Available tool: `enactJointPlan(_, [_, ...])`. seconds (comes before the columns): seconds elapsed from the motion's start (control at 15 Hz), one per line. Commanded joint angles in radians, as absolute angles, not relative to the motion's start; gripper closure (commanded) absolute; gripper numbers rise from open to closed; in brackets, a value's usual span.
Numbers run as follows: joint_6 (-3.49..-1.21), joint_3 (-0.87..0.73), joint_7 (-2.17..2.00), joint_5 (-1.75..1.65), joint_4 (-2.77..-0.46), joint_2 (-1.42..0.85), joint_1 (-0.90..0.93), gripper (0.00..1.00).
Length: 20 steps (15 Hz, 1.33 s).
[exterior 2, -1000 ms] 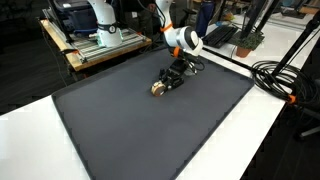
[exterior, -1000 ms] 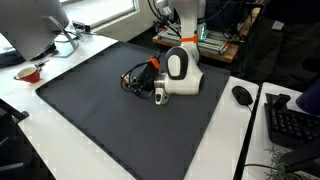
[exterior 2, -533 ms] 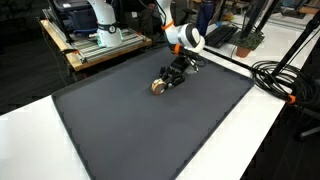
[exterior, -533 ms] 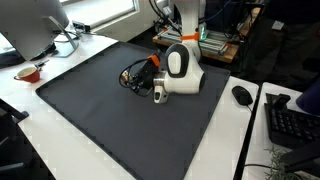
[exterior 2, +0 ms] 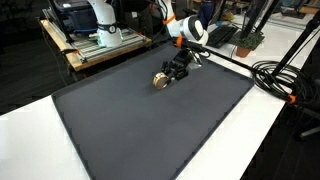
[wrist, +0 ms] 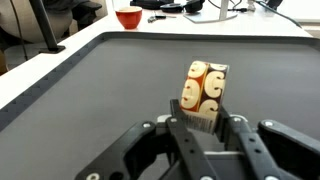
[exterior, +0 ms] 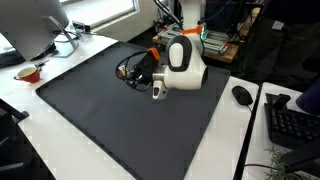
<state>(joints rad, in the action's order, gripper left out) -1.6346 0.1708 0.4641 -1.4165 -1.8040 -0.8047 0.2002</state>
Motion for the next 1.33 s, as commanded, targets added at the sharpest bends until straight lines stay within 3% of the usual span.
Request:
enactJointPlan(0.0, [-1.618,0.179,0.46,-1.387,-1.831,-0.771,0.202,0.92])
enactJointPlan(0.07, [-1.633,0.171,0.465,-1.413,-1.8,-0.803,0.203,0.67])
enactJointPlan(1.2, [-1.633,0.173,0.465,-1.411,-1.8,-0.8,0.204,0.67])
enactJointPlan(1.27, [-1.633,0.173,0.465,-1.411,-1.8,-0.8,0.204,0.92])
